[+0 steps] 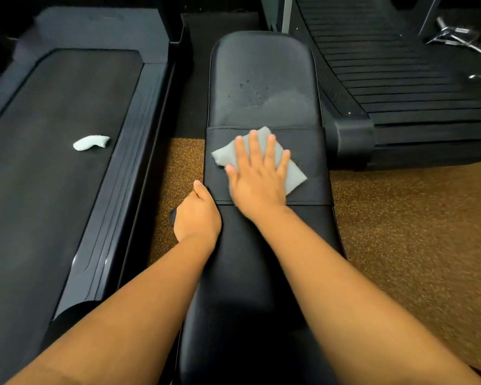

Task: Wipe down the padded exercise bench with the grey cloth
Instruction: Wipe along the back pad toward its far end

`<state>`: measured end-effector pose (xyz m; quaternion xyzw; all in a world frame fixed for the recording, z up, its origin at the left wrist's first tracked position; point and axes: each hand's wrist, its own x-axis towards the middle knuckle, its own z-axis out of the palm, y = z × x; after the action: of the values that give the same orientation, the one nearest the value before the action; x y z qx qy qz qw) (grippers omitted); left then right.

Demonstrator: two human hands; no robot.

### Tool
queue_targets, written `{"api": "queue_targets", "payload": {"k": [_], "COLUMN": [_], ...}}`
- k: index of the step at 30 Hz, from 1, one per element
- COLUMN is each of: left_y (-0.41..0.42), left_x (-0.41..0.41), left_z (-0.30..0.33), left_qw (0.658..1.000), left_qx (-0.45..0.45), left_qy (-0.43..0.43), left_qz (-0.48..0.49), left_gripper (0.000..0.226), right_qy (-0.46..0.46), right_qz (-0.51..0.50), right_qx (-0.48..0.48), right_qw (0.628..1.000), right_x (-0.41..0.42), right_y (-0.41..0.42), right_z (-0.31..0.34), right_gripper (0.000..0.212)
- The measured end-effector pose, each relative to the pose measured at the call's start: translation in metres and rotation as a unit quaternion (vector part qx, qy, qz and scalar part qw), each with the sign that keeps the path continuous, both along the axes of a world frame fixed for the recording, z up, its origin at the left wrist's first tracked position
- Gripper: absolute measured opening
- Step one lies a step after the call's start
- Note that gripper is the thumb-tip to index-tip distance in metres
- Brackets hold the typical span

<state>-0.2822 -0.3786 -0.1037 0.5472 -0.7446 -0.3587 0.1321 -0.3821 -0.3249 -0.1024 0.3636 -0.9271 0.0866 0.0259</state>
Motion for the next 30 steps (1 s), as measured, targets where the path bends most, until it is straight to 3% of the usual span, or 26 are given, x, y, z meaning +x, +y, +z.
{"api": "queue_targets", "payload": {"k": [6,11,16,21,30], "left_y": [-0.002,0.000,0.000,-0.002,-0.002], "left_x": [-0.001,0.000,-0.001,-0.001,-0.001], "left_z": [-0.004,-0.002,-0.003,-0.006,-0.005], "left_qw": [1.000,1.000,1.000,1.000,1.000], "left_qx": [0.002,0.001,-0.007,-0.005,0.007], "left_qy": [-0.005,-0.009,-0.004,-0.006,-0.004], "left_qz": [0.002,0.015,0.011,0.008,0.012], "left_gripper": [0.065,0.065,0.065,0.065,0.064], "right_qy": [0.000,-0.004,-0.004,0.032,0.028], "right_qz": [0.135,0.066,0.007,0.114,0.164], "right_qx": [0.008,0.011,0.007,0.014,0.032], "right_qw": [0.991,0.998,1.000,0.993,0.986], "right_x": [-0.017,-0.063,-0.047,-0.007,-0.019], "right_y": [0.013,0.044,0.035,0.029,-0.023], "right_z": [0.003,0.006,0.006,-0.005,0.007], "right_gripper": [0.058,0.057,0.060,0.062,0.058]}}
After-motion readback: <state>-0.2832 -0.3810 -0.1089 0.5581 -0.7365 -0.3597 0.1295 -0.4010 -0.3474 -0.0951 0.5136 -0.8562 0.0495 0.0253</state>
